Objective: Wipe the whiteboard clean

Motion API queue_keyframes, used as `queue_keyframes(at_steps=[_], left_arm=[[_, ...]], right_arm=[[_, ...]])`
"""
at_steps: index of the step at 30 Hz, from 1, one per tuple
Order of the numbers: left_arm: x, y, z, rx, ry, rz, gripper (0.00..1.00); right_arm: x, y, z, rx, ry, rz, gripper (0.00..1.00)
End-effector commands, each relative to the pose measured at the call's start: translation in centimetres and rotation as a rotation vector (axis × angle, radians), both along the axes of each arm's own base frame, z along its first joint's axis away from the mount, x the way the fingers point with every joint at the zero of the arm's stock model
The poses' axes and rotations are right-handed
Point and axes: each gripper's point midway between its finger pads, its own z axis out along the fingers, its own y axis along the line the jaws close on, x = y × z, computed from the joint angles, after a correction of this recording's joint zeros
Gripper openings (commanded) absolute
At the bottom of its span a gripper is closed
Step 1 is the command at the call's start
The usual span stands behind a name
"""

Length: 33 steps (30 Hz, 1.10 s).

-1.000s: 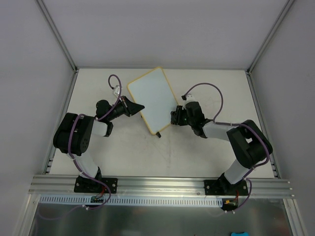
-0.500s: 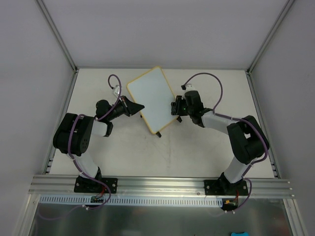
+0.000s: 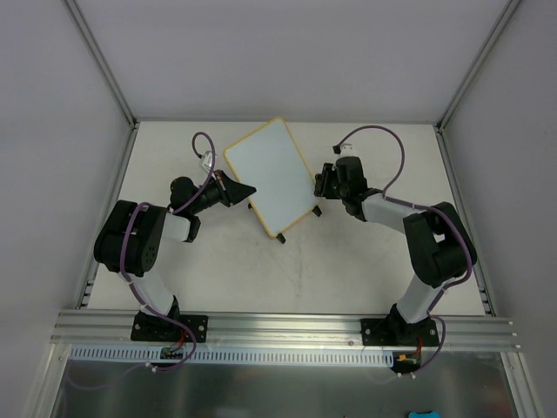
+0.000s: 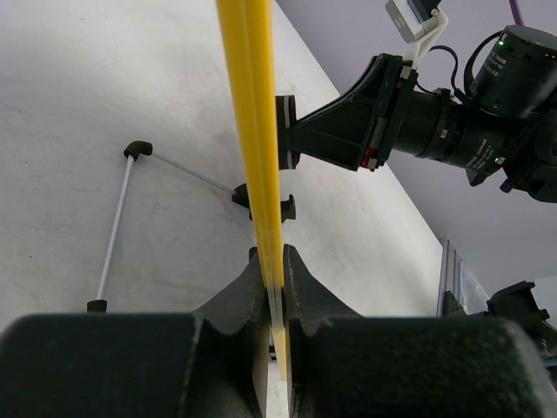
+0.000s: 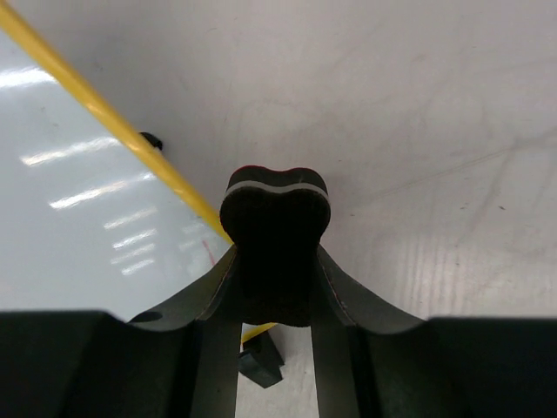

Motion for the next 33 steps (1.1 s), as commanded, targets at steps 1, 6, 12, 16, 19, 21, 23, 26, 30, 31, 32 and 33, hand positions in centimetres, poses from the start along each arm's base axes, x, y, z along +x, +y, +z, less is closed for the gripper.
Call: queue_keyframes(at_steps=[1, 6, 12, 16, 19, 21, 23, 26, 30, 31, 32, 33], left_arm=[[-1.7, -1.0, 4.8, 0.014, -0.337, -0.111, 0.0], [-1.7, -1.0, 4.9, 0.013, -0.339, -0.112, 0.0], [-1.6, -1.0, 4.9, 0.013, -0.339, -0.112, 0.0], [-1.6, -1.0, 4.9, 0.013, -0.335, -0.111, 0.0], [-1.6, -0.9, 5.0, 0.013, -0.339, -0.109, 0.0], [-1.6, -1.0, 5.0, 0.013, -0.339, -0.111, 0.0], [-1.6, -1.0, 5.0, 0.013, -0.34, -0.111, 0.0], [-1.6, -1.0, 5.0, 0.013, -0.339, -0.109, 0.0], [-1.6, -1.0, 5.0, 0.012, -0.337, -0.109, 0.0], [-1.6, -1.0, 5.0, 0.012, -0.337, -0.109, 0.0], [-1.6, -0.9, 5.0, 0.012, -0.337, -0.108, 0.0], [-1.7, -1.0, 5.0, 0.011, -0.336, -0.111, 0.0]], right_arm=[[1.1, -3.6, -0.6, -0.115, -0.043, -0.133, 0.0], [0.7, -3.3, -0.5, -0.122, -0.049, -0.101, 0.0], [0.1, -2.6, 0.7, -0.116, -0.094, -0.078, 0.0], [0.2, -3.0, 3.0, -0.145, -0.142, -0.083, 0.0], [-0.3, -3.1, 5.2, -0.162, -0.193, -0.077, 0.0], [-0.8, -3.2, 6.3, -0.18, -0.219, -0.081, 0.0], [-1.5, -3.0, 7.8, -0.176, -0.254, -0.07, 0.0], [-2.3, -1.7, 8.7, -0.137, -0.266, -0.016, 0.0], [-2.7, -0.4, 8.0, -0.145, -0.279, 0.019, 0.0], [-2.6, -0.3, 7.6, -0.145, -0.274, 0.022, 0.0], [-2.5, -0.2, 7.1, -0.15, -0.268, 0.022, 0.0], [-2.2, 0.0, 6.3, -0.153, -0.257, 0.022, 0.0]])
